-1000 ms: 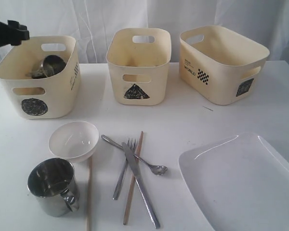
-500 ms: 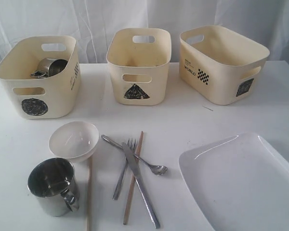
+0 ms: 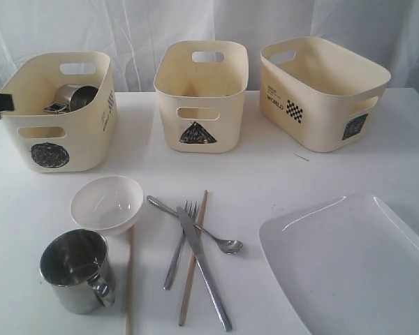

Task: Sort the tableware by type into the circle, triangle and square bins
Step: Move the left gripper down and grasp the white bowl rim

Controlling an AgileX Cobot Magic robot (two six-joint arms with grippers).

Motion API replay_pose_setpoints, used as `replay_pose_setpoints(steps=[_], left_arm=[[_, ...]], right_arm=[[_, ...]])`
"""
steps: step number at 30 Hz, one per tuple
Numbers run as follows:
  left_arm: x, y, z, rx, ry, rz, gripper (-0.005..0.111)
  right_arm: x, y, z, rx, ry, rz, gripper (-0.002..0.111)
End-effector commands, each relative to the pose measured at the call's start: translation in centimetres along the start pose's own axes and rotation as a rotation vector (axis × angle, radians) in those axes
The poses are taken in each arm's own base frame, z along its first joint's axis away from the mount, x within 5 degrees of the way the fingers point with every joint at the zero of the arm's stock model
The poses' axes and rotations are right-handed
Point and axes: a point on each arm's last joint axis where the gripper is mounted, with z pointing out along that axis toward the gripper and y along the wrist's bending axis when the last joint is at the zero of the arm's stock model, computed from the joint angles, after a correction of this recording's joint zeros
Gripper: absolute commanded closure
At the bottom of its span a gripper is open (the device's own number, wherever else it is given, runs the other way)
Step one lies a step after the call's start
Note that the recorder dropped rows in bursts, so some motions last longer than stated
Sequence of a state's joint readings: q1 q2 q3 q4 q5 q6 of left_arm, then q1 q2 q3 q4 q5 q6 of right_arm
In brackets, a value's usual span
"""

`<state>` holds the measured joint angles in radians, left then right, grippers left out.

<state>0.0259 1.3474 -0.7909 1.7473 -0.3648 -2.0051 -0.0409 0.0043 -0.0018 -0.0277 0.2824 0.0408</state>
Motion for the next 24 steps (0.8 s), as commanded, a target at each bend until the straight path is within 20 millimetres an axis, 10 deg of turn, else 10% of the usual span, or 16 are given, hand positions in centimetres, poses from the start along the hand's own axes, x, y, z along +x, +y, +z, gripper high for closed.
replay_pose_setpoints(steps=[1, 9, 15, 24], left_arm=[[-0.3, 3.0, -2.1, -0.345, -0.129, -0.067, 0.107], [3.2, 6.4, -3.6, -0.719, 0.036, 0.291, 0.107], [6.7, 5.1, -4.1, -0.529, 0.234, 0.117, 0.107], [8.1, 0.9, -4.2, -0.174, 0.369, 0.303, 0.107]], right_arm=[[0.0, 0.0, 0.0, 0.007, -0.002, -0.008, 0.108], [0.0, 0.0, 0.0, 0.007, -0.002, -0.008, 0.108], [0.0, 0.0, 0.0, 0.007, -0.002, -0.008, 0.108], [0.0, 0.0, 0.0, 0.007, -0.002, -0.008, 0.108]])
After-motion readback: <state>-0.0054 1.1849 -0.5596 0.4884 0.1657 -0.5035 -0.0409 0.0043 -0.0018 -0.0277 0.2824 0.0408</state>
